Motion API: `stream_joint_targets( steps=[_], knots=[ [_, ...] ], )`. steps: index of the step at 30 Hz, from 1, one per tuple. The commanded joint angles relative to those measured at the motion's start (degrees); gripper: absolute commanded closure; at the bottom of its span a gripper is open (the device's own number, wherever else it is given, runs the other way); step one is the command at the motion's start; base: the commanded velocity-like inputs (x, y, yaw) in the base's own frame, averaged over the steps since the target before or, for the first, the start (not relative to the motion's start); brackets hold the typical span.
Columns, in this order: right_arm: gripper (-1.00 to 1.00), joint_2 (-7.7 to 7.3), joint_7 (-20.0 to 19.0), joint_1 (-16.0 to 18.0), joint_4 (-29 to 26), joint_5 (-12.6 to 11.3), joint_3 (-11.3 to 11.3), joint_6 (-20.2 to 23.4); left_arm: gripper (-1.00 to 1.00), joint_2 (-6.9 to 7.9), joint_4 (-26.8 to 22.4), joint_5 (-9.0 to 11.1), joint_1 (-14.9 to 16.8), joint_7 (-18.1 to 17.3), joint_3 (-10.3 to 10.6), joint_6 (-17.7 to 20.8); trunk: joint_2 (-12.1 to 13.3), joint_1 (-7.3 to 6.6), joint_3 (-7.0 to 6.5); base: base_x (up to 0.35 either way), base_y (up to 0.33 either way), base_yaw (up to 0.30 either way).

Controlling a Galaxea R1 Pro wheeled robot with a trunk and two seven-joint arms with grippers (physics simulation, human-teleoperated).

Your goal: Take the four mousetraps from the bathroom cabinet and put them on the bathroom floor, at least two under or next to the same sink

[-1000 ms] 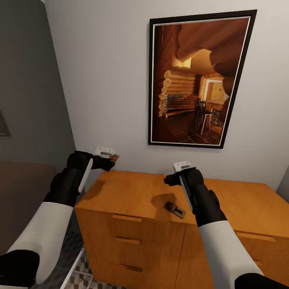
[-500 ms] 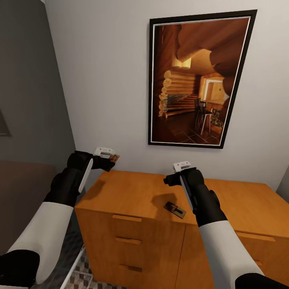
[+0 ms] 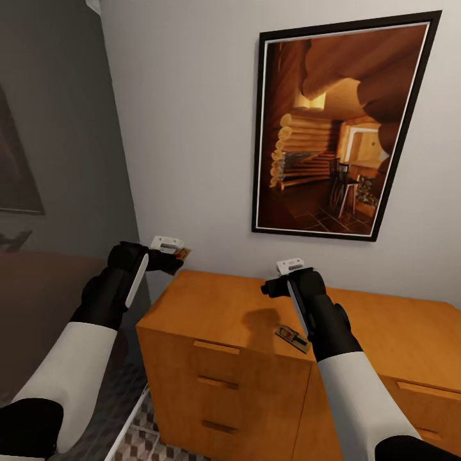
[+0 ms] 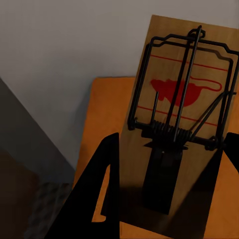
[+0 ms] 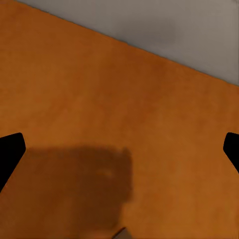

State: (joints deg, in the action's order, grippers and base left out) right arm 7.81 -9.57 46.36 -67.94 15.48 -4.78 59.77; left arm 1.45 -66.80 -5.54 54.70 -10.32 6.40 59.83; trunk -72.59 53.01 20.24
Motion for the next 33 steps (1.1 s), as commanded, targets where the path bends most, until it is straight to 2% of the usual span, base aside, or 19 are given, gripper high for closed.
stream_joint_targets(
  steps=[1, 7, 13, 23, 27, 32, 33],
  knots=[
    [-1.00, -0.04, -0.5, 0.0, 0.0, 0.6, 0.0, 0.2, 1.00, 0.05, 0.0, -0.6, 0.1, -0.5, 0.1, 0.2, 0.0, 0.00, 0.07, 0.000, 0.000, 0.022],
    [-1.00, -1.88, -0.5, 0.0, 0.0, 0.5, 0.1, 0.2, 1.00, 0.05, 0.2, -0.6, 0.1, -0.5, 0.1, 0.2, 0.0, 0.00, 0.06, -0.122, -0.122, 0.008],
    [-1.00, -2.26, -0.5, 0.0, 1.7, 0.6, 0.2, 0.2, 1.00, 0.05, 0.5, -0.6, 0.1, -0.5, 0.1, 0.2, 0.0, 0.00, 0.06, -0.159, -0.158, 0.001],
    [-1.00, -2.26, -0.5, 0.0, 3.4, 0.5, 0.1, 0.2, 1.00, -0.01, 0.7, -0.6, 0.1, -0.5, 0.1, 0.2, 0.0, 0.00, 0.06, -0.020, -0.020, 0.000],
    [-1.00, -2.15, -0.6, 0.0, 6.8, 0.5, 0.1, 0.2, 1.00, -0.05, 0.7, -0.6, 0.1, -0.5, 0.1, 0.2, 0.0, 0.00, 0.06, -0.002, -0.002, 0.000],
    [-1.00, -2.19, -1.6, -0.1, 11.0, -1.4, 0.0, 0.2, 1.00, -0.05, 0.8, -0.5, 0.1, -0.5, 0.1, 0.2, 0.0, 0.00, 0.06, 0.000, 0.000, 0.000],
    [-1.00, -2.30, -1.8, -0.1, 11.7, -2.5, 0.0, 0.2, 1.00, -0.05, 1.1, -0.5, 0.1, -0.5, 0.1, 0.2, 0.0, 0.00, 0.06, 0.000, 0.000, 0.000]
  ],
)
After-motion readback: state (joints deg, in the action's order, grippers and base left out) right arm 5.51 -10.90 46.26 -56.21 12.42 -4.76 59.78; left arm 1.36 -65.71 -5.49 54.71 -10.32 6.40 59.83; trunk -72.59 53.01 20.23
